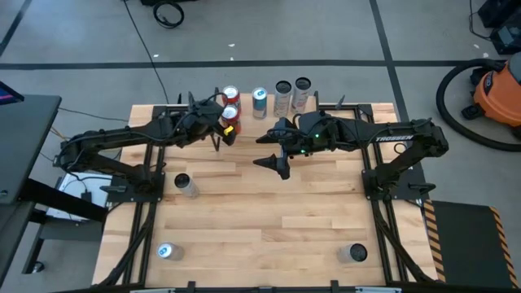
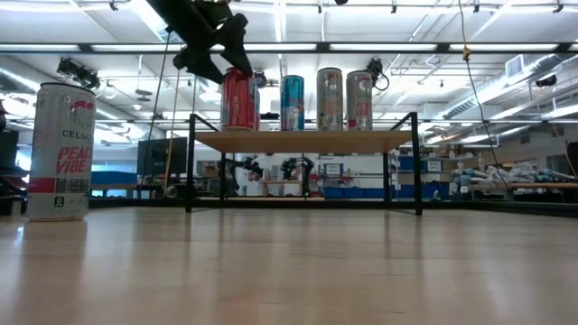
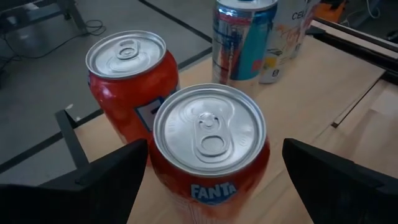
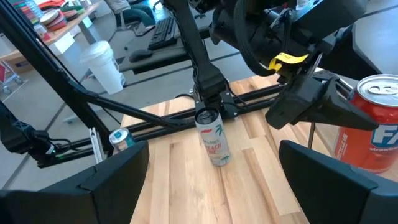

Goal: Place canned beverage on shelf
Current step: Put the left red soda can on the shelf

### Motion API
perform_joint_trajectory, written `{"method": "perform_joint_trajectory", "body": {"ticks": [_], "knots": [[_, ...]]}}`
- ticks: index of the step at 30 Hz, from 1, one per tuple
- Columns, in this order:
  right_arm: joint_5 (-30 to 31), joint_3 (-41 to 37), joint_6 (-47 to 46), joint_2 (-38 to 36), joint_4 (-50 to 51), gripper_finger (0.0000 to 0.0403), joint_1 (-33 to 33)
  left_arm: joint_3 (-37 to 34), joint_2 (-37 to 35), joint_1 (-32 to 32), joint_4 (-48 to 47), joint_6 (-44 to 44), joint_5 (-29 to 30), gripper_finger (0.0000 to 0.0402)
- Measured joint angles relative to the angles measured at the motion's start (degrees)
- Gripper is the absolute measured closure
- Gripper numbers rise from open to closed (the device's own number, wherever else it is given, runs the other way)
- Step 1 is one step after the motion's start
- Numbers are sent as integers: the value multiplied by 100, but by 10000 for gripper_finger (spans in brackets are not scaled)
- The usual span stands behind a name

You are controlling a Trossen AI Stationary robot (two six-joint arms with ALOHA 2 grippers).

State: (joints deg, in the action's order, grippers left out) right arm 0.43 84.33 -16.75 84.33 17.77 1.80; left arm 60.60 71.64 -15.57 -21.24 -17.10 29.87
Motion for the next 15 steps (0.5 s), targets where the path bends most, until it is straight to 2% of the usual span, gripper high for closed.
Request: {"method": "perform_joint_trajectory", "body": {"ticks": [15], "knots": [[-2,0,42,0,-1,34,0,0,0,0,-50,-18,-7,21]]}}
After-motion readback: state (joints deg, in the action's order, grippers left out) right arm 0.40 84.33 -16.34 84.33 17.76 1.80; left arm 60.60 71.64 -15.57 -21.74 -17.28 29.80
